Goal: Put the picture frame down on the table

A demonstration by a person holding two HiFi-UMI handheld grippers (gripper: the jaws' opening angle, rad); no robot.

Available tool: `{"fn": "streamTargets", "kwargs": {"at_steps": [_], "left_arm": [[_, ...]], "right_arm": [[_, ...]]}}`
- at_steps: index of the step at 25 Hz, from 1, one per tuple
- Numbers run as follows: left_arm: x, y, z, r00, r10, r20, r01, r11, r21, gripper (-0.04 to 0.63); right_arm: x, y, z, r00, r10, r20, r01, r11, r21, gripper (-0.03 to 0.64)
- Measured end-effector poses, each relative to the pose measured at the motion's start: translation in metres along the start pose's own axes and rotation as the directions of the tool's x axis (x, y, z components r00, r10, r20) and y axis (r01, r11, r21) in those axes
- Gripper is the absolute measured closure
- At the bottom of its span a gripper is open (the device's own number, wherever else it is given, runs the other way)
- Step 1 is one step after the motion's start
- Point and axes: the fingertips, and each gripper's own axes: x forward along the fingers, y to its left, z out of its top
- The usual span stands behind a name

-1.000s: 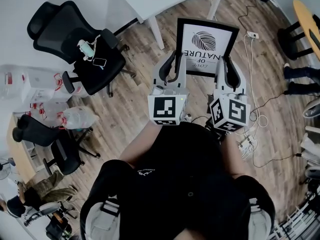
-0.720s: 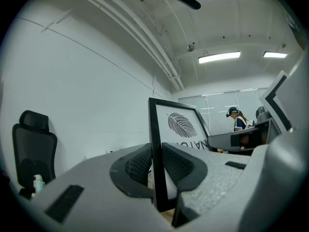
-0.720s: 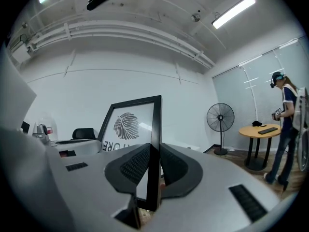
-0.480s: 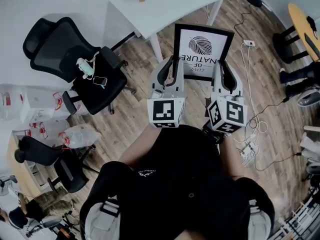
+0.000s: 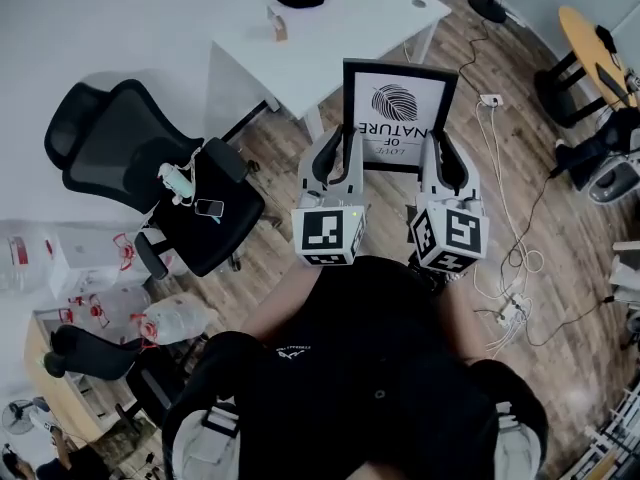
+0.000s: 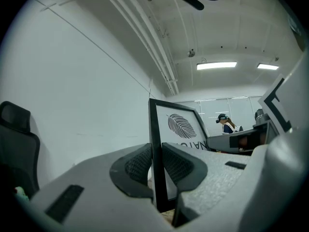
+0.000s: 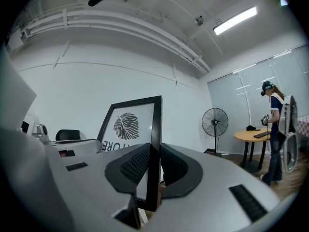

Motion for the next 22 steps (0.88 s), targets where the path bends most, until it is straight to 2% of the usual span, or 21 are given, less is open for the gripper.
{"fn": "streamTargets", "kwargs": {"at_steps": [5, 15, 22], "left_arm": [[0.02, 0.034, 0.001, 1.0, -0.027, -0.004, 0.027, 1.0, 0.006, 0.523], [0.043, 0.036, -0.012, 0.998, -0.056, -0.036, 0.055, 0.998, -0.019, 0.525], [0.078, 0.037, -0.017, 1.0, -0.005, -0.027, 0.005, 1.0, -0.017, 0.523]], "right_arm": [[0.029, 0.02, -0.004, 0.999, -0.04, -0.014, 0.04, 0.999, 0.021, 0.551], [0.047, 0.008, -0.012, 0.997, -0.059, -0.045, 0.06, 0.998, 0.016, 0.551], [0.084, -0.011, -0.011, 0.999, -0.007, -0.048, 0.008, 1.0, 0.012, 0.551]]}}
